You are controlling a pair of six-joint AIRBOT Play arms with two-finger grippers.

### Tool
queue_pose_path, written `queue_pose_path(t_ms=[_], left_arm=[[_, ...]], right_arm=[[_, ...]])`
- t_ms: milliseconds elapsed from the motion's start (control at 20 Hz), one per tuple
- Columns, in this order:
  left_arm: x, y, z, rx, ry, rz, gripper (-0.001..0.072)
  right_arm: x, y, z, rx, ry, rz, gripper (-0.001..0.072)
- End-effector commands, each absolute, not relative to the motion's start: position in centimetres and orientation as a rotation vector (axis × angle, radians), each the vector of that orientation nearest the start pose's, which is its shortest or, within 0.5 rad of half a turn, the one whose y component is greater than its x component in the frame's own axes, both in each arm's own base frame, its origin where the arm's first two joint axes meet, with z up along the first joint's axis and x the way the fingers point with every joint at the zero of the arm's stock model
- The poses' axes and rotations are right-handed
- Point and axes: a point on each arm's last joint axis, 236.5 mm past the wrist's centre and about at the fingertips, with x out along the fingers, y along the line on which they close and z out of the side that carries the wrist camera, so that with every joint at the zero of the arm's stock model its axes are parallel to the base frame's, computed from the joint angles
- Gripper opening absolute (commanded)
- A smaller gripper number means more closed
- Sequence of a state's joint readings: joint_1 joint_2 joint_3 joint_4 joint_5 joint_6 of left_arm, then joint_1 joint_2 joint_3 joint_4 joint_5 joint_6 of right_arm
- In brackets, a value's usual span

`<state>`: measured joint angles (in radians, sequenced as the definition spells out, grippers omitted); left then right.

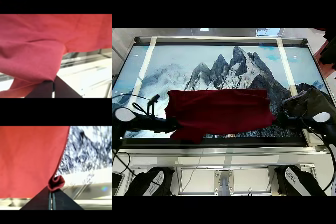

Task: Fold the shirts.

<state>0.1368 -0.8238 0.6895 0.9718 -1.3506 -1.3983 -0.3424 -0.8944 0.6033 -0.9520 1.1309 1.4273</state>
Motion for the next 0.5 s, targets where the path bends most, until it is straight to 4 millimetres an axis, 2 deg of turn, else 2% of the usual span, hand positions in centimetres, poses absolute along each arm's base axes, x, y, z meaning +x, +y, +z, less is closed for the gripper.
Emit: queue_pose_path(t_ms=[0,150,250,350,450], left_arm=[[24.2,-9.1,4.9,-0.430,1.270,-0.366,0.0008],[29.4,-6.9,7.2,-0.391,1.049,-0.268,0.0007],[32.2,-4.9,8.5,-0.363,0.967,-0.191,0.0007],[34.6,-3.9,8.9,-0.336,0.951,-0.170,0.0007],[36.8,-3.7,8.1,-0.319,0.979,-0.184,0.0007]], right_arm=[[27.9,2.7,2.5,0.591,1.120,0.113,0.0030],[29.0,2.1,3.1,0.504,1.077,0.100,0.0029],[30.9,2.1,3.6,0.472,1.004,0.091,0.0029],[33.1,2.3,3.8,0.473,0.943,0.083,0.0029],[35.2,3.4,3.3,0.450,0.963,0.114,0.0028]])
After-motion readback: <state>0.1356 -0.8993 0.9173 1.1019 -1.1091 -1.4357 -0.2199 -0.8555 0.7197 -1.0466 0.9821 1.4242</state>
